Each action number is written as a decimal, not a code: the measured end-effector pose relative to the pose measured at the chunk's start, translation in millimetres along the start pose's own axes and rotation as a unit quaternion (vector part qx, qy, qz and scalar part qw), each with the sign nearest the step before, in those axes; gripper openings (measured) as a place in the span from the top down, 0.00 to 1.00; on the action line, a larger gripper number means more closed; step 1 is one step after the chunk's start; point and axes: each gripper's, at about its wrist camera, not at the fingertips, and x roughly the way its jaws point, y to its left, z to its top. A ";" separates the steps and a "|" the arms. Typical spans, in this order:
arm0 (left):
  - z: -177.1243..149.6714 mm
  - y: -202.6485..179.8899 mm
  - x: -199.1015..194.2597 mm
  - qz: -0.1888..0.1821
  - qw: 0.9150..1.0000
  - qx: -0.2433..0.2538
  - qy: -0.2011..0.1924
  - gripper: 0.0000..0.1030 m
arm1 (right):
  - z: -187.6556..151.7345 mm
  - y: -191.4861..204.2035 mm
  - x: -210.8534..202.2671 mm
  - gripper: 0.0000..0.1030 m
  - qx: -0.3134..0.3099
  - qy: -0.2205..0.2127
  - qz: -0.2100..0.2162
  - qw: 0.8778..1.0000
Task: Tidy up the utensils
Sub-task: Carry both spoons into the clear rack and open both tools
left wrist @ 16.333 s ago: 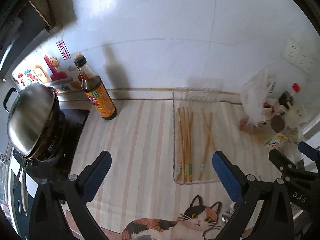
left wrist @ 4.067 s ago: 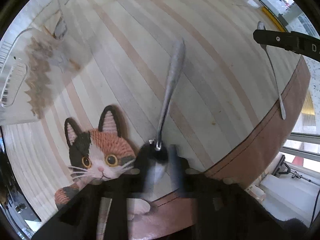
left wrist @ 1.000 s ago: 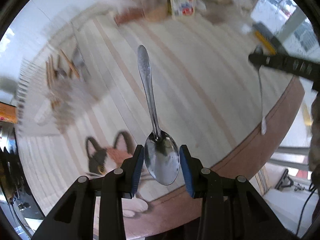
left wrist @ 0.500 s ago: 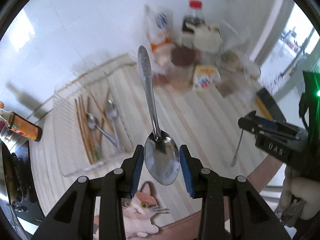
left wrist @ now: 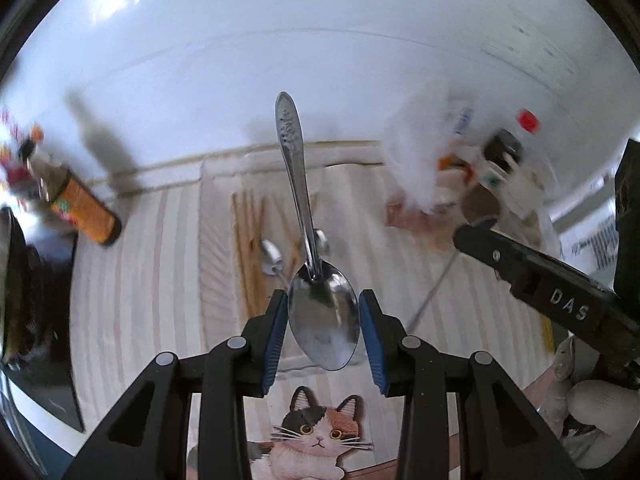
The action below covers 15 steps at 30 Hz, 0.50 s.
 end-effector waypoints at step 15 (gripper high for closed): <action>8.2 57.0 20.9 0.055 0.994 -0.095 0.010 0.28 | 40.2 55.4 86.8 0.69 -0.028 0.125 0.041 0.991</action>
